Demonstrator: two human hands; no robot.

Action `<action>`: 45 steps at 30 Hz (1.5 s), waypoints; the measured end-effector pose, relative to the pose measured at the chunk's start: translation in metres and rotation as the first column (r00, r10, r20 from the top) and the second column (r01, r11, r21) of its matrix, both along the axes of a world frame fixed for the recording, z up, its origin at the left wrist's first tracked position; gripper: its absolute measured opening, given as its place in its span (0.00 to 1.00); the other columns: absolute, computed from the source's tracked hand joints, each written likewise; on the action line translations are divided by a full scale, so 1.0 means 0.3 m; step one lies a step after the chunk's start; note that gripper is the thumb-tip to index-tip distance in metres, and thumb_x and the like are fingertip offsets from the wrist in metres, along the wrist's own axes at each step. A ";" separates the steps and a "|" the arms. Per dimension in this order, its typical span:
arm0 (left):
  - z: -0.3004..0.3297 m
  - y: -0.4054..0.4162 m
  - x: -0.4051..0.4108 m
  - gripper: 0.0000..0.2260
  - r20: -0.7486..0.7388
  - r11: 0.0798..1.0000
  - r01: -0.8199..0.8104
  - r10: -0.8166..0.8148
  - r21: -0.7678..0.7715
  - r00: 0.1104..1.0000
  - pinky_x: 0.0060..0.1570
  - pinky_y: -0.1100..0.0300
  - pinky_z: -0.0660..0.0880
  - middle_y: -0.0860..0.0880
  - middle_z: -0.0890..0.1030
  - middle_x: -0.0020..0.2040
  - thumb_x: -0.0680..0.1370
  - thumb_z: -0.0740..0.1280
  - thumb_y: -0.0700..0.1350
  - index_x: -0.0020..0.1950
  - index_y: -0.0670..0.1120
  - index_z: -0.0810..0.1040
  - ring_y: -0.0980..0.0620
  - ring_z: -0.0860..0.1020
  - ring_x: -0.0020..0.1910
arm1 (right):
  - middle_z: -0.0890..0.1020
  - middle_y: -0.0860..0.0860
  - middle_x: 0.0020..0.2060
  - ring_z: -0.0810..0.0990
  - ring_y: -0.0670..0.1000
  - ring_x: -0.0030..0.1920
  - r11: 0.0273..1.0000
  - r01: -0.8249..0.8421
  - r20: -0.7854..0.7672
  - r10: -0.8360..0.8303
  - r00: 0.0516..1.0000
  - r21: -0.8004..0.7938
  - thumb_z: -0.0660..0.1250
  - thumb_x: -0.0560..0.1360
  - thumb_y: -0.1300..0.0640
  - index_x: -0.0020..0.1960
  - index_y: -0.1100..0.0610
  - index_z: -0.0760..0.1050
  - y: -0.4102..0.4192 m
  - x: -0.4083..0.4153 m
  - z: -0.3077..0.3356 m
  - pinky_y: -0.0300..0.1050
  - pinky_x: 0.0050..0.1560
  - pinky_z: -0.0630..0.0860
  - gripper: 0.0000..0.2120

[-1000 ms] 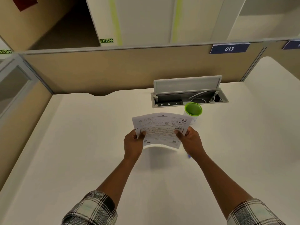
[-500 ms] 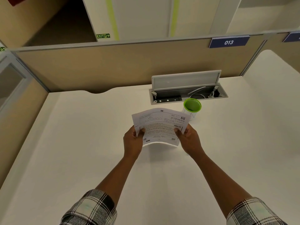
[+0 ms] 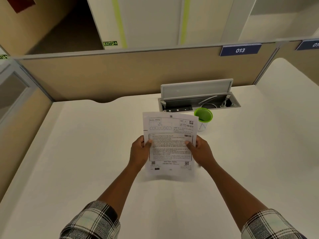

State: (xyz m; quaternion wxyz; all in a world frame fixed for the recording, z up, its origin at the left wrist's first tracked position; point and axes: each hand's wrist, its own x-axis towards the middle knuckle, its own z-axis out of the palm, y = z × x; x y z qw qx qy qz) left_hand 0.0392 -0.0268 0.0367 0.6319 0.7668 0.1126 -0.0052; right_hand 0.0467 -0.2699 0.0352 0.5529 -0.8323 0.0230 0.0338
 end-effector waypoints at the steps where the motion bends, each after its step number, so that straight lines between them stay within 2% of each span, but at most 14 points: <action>1: 0.004 0.004 0.004 0.06 -0.024 1.000 0.003 -0.003 -0.026 1.000 0.43 0.63 0.81 0.57 0.84 0.51 0.81 0.64 0.46 0.55 0.52 0.79 0.56 0.84 0.48 | 0.83 0.37 0.44 0.82 0.32 0.42 1.000 -0.010 -0.017 0.010 1.000 -0.003 0.65 0.78 0.54 0.54 0.47 0.76 -0.001 0.002 0.003 0.26 0.36 0.75 0.06; 3: 0.010 0.010 0.008 0.07 -0.066 0.997 -0.005 0.000 -0.079 0.998 0.46 0.59 0.82 0.54 0.85 0.52 0.81 0.63 0.44 0.56 0.49 0.80 0.54 0.84 0.48 | 0.83 0.39 0.44 0.82 0.35 0.42 1.000 -0.026 -0.055 0.026 0.998 0.000 0.65 0.78 0.54 0.54 0.48 0.77 -0.004 0.002 0.000 0.29 0.38 0.77 0.06; 7: 0.019 0.015 0.006 0.08 -0.075 0.998 -0.029 0.024 -0.063 0.997 0.47 0.56 0.82 0.52 0.86 0.50 0.81 0.64 0.42 0.54 0.46 0.82 0.52 0.85 0.47 | 0.85 0.44 0.50 0.84 0.44 0.48 0.999 -0.036 -0.127 0.039 0.991 0.025 0.67 0.78 0.55 0.57 0.51 0.77 -0.013 -0.003 -0.003 0.45 0.50 0.81 0.08; 11: 0.027 0.023 -0.003 0.08 -0.055 0.999 -0.003 0.005 0.036 0.998 0.43 0.58 0.82 0.54 0.86 0.48 0.81 0.63 0.42 0.51 0.47 0.83 0.54 0.85 0.44 | 0.83 0.49 0.54 0.83 0.52 0.55 0.997 0.052 -0.118 -0.046 0.992 0.051 0.69 0.77 0.55 0.62 0.54 0.72 -0.013 -0.003 0.043 0.41 0.49 0.79 0.15; 13: 0.034 0.028 -0.012 0.09 -0.041 0.995 0.030 -0.026 0.090 0.999 0.39 0.62 0.81 0.55 0.86 0.46 0.81 0.63 0.42 0.49 0.49 0.83 0.56 0.85 0.41 | 0.81 0.50 0.57 0.79 0.51 0.58 0.989 0.113 -0.007 -0.114 0.993 -0.095 0.69 0.76 0.51 0.66 0.54 0.67 -0.009 0.009 0.080 0.47 0.56 0.76 0.22; 16: 0.044 0.030 -0.018 0.09 -0.032 0.991 0.061 -0.057 0.121 0.998 0.37 0.62 0.81 0.56 0.86 0.43 0.80 0.63 0.40 0.47 0.49 0.83 0.56 0.85 0.40 | 0.78 0.50 0.60 0.76 0.52 0.59 0.901 0.191 0.209 -0.116 0.971 -0.390 0.68 0.76 0.45 0.70 0.53 0.64 0.008 0.037 0.143 0.57 0.66 0.63 0.27; 18: 0.049 0.027 -0.017 0.09 -0.032 0.988 0.075 -0.071 0.135 0.997 0.37 0.62 0.81 0.56 0.86 0.41 0.80 0.63 0.40 0.46 0.46 0.83 0.54 0.85 0.39 | 0.75 0.51 0.65 0.73 0.55 0.64 0.862 0.167 0.306 -0.014 0.952 -0.479 0.66 0.76 0.46 0.71 0.50 0.65 0.027 0.061 0.185 0.57 0.68 0.59 0.25; 21: 0.057 0.019 -0.012 0.08 -0.035 0.982 0.087 -0.082 0.170 0.996 0.39 0.57 0.83 0.54 0.86 0.40 0.80 0.63 0.41 0.45 0.44 0.82 0.51 0.85 0.39 | 0.72 0.49 0.70 0.66 0.53 0.71 0.819 0.020 0.311 0.195 0.930 -0.573 0.62 0.78 0.46 0.72 0.48 0.65 0.070 0.087 0.233 0.57 0.70 0.52 0.24; 28: 0.091 -0.001 -0.024 0.10 -0.002 0.948 0.146 -0.152 0.283 0.988 0.31 0.69 0.76 0.56 0.85 0.40 0.81 0.62 0.42 0.42 0.50 0.80 0.56 0.83 0.34 | 0.72 0.50 0.70 0.66 0.53 0.71 0.741 -0.101 0.283 0.374 0.883 -0.664 0.58 0.79 0.45 0.75 0.47 0.60 0.164 0.110 0.273 0.59 0.71 0.53 0.25; 32: 0.100 -0.005 -0.029 0.10 -0.002 0.945 0.142 -0.147 0.294 0.989 0.32 0.68 0.76 0.55 0.85 0.39 0.80 0.62 0.42 0.42 0.49 0.80 0.56 0.82 0.33 | 0.74 0.47 0.68 0.69 0.52 0.69 0.725 -0.139 0.253 0.404 0.879 -0.675 0.56 0.79 0.46 0.69 0.46 0.70 0.172 0.115 0.273 0.58 0.69 0.53 0.19; 39: 0.109 -0.006 -0.037 0.10 -0.002 0.937 0.157 -0.165 0.313 0.986 0.30 0.70 0.75 0.56 0.84 0.39 0.81 0.63 0.43 0.41 0.51 0.79 0.57 0.82 0.33 | 0.82 0.47 0.57 0.78 0.52 0.57 0.756 -0.181 0.214 0.392 0.895 -0.629 0.57 0.79 0.46 0.62 0.47 0.75 0.167 0.111 0.283 0.55 0.63 0.64 0.15; 41: 0.111 -0.001 -0.039 0.10 -0.007 0.932 0.177 -0.184 0.316 0.983 0.32 0.68 0.76 0.55 0.85 0.40 0.81 0.63 0.43 0.41 0.51 0.79 0.56 0.82 0.34 | 0.84 0.48 0.51 0.81 0.51 0.51 0.818 -0.222 0.188 0.368 0.911 -0.530 0.61 0.79 0.48 0.58 0.49 0.78 0.163 0.116 0.289 0.48 0.55 0.73 0.12; 43: 0.112 0.006 -0.038 0.10 -0.018 0.932 0.198 -0.203 0.303 0.979 0.32 0.67 0.77 0.55 0.85 0.40 0.81 0.63 0.43 0.41 0.51 0.80 0.56 0.83 0.34 | 0.85 0.49 0.47 0.82 0.48 0.47 0.860 -0.235 0.158 0.337 0.928 -0.454 0.63 0.78 0.50 0.54 0.52 0.80 0.159 0.122 0.297 0.38 0.44 0.74 0.10; 45: 0.112 0.012 -0.034 0.09 -0.045 0.929 0.223 -0.220 0.294 0.974 0.34 0.63 0.80 0.54 0.86 0.41 0.80 0.63 0.43 0.44 0.49 0.81 0.53 0.84 0.36 | 0.85 0.48 0.45 0.81 0.45 0.43 0.879 -0.235 0.131 0.313 0.941 -0.414 0.65 0.78 0.51 0.51 0.52 0.81 0.155 0.126 0.302 0.35 0.41 0.74 0.08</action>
